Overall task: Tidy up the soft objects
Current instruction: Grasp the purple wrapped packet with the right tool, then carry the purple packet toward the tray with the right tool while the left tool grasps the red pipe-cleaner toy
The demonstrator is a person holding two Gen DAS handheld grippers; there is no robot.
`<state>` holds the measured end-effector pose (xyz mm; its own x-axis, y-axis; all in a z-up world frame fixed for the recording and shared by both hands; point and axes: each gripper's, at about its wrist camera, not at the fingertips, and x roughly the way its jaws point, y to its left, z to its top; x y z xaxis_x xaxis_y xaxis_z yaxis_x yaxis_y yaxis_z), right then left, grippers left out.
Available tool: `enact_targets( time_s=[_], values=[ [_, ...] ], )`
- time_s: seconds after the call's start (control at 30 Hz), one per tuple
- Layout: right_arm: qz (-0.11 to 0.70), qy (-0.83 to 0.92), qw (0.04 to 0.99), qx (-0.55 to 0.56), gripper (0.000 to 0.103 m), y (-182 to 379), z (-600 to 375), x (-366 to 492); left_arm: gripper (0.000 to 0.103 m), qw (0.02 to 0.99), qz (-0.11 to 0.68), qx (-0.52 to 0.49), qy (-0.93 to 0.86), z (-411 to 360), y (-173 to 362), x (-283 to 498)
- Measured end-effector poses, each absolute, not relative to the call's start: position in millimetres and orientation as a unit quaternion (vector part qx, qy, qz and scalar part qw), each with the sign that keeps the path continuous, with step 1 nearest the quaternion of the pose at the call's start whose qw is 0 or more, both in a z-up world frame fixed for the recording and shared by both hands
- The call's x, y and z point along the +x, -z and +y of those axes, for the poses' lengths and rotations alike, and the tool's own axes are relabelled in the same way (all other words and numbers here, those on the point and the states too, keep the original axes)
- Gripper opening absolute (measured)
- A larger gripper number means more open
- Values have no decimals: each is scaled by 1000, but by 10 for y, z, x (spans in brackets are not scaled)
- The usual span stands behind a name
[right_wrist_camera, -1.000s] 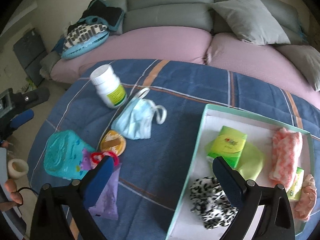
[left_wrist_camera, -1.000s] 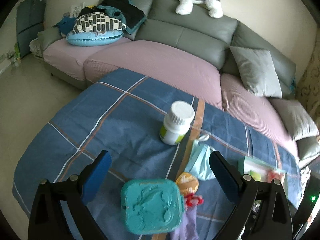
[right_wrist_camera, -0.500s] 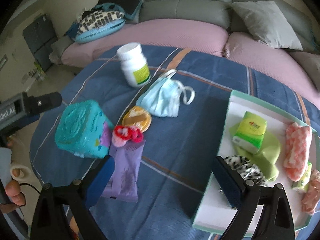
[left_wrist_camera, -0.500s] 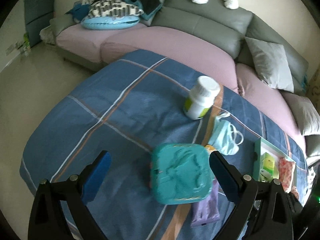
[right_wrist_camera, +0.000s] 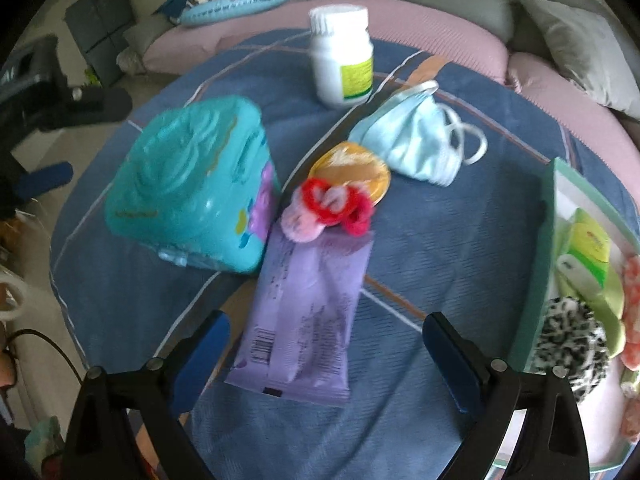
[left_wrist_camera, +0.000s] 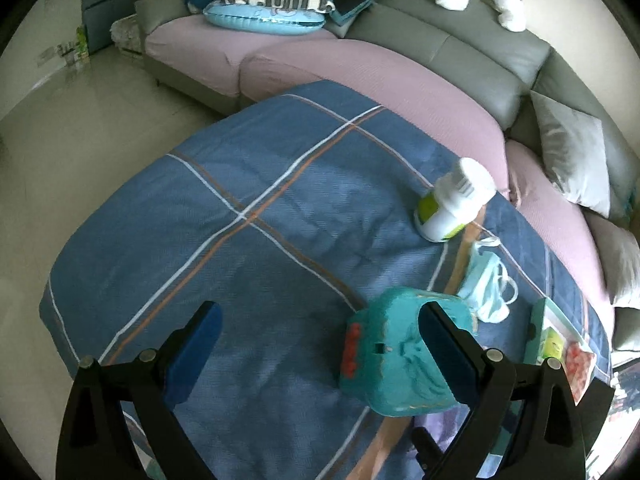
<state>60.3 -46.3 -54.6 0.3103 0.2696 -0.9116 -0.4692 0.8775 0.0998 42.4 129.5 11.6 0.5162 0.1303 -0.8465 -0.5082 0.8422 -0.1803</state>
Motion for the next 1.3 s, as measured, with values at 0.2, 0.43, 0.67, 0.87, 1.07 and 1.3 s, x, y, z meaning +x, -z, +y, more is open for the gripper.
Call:
enact_targets(
  time_s=[0.2,0.43,0.67,0.87,1.07,1.3],
  values=[
    [549,-217,800,-107,87,683,-365,578,98,833,464,-222,-205,1424,-26,423],
    [548,-213,804,-93,64,643,-436,566,98,830,466,-233,-200,1455,-7,447],
    [554,-209,802,-81,58,610,-646,553,98,839,458,-228,-186,1369,-103,484],
    [560,-191,803,-75,57,589,-813,591,98,847,453,-223,-166,1280,-165,541],
    [556,-175,810,-65,57,471,-1004,680,98,854,449,-215,-148,1183,-232,584],
    [541,-159,825,-44,56,290,-1250,771,97,863,450,-197,-121,1007,-314,653]
  ],
)
